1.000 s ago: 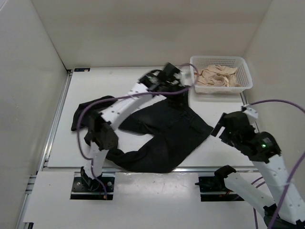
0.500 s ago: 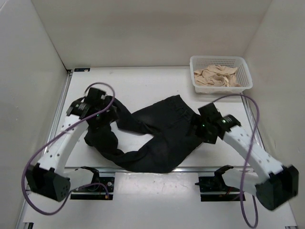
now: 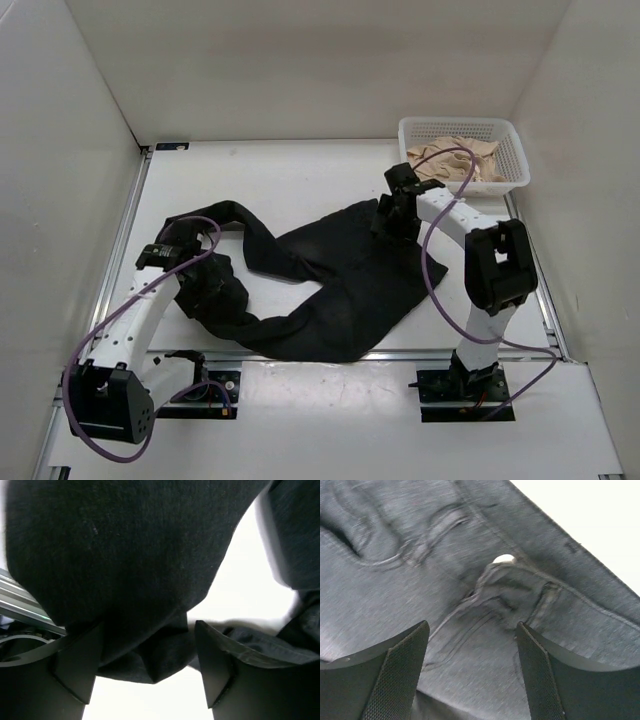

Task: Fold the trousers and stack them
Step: Flatten the trousers out

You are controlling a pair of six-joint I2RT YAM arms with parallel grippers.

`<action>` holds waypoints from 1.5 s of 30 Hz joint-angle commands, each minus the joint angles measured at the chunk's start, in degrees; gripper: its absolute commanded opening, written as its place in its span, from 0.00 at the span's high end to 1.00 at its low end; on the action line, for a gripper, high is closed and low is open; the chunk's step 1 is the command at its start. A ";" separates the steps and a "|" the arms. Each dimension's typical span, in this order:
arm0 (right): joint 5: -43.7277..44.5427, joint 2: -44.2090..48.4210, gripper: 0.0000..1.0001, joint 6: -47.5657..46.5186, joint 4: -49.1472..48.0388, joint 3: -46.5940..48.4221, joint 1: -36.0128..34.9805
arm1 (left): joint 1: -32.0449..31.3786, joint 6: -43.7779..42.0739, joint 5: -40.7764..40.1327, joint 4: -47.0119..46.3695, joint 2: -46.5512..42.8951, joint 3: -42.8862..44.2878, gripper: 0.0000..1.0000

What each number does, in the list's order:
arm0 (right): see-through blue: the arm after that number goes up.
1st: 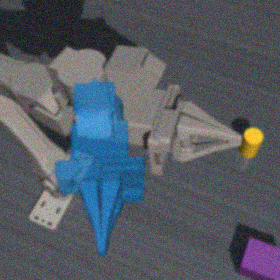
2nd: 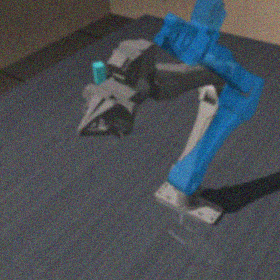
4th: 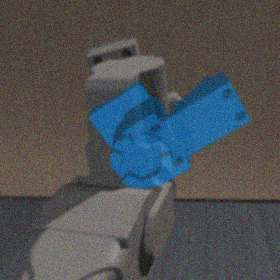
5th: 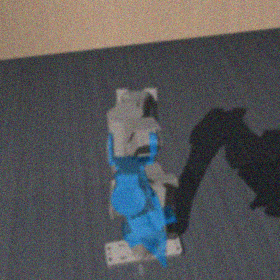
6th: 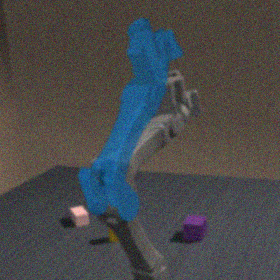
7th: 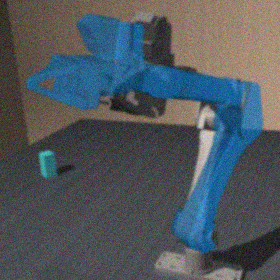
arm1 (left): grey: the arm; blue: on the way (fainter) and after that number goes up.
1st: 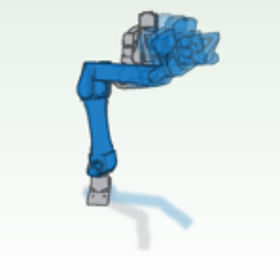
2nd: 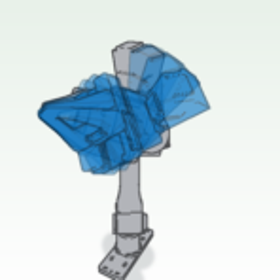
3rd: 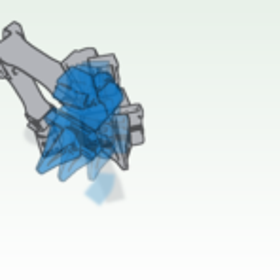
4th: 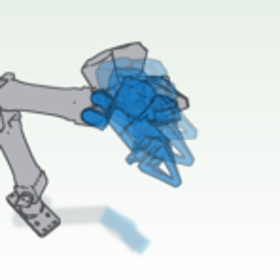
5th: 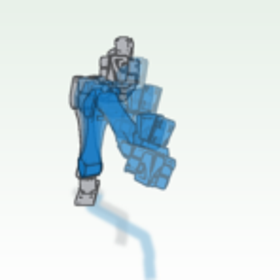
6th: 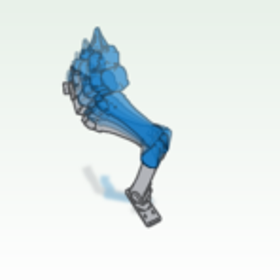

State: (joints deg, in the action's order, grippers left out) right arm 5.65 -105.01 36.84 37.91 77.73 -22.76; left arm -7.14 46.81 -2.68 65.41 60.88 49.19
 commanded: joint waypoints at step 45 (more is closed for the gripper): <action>-0.74 38.72 1.00 -3.01 4.80 -6.08 18.98 | 2.21 -12.70 -0.84 7.01 37.39 82.06 0.90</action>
State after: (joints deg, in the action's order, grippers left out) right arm -1.67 -71.61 34.65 34.02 75.48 -4.58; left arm -5.34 36.82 -3.57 68.07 102.89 134.08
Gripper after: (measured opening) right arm 0.030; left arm 0.131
